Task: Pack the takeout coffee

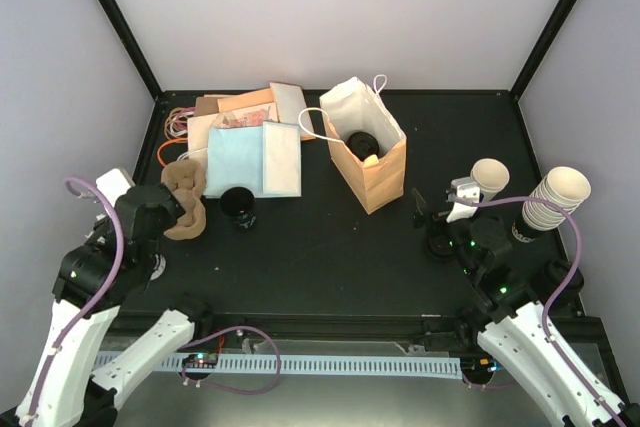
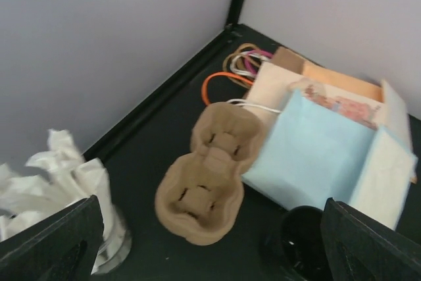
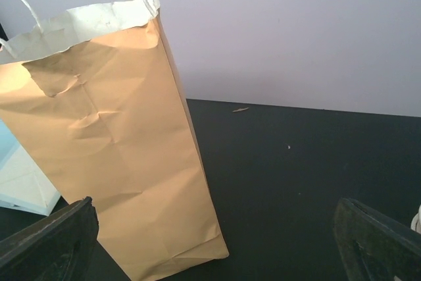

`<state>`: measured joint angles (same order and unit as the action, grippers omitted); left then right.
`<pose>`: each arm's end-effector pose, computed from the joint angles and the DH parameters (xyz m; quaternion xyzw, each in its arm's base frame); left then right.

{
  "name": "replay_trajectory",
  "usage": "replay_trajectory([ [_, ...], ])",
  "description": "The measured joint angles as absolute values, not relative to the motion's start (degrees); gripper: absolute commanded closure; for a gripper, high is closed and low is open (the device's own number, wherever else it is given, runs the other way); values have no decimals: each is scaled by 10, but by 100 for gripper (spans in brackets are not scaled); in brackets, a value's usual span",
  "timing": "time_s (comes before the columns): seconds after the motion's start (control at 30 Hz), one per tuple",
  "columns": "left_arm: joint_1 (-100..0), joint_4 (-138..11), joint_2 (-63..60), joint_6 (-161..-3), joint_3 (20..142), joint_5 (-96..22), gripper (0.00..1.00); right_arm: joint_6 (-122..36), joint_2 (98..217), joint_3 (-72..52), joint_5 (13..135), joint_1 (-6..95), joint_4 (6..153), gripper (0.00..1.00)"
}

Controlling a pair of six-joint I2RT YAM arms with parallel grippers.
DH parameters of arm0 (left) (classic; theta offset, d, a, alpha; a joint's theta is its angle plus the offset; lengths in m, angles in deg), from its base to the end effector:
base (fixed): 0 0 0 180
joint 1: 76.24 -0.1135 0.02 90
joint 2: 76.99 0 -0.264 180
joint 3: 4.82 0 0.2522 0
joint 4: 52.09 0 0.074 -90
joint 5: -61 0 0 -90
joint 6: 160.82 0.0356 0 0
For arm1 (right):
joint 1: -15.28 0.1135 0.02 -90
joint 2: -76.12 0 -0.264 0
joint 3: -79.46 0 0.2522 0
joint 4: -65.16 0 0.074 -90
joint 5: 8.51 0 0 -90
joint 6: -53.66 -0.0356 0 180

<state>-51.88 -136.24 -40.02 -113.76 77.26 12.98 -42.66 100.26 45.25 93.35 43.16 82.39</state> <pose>0.0691 -0.0052 0.3877 -0.2881 0.8069 0.0466 0.5135 0.1231 0.0568 0.2520 -0.0724 0.7455 0.1194 0.6517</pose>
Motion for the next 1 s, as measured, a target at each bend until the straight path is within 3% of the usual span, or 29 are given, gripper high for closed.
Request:
replay_trajectory([
  [0.23,-529,-1472,-361,-1239,784,151,10,-438,1003,453,918,432,824,0],
  [1.0,-670,-1444,-377,-1284,649,125,54,-444,1000,453,888,432,824,0],
])
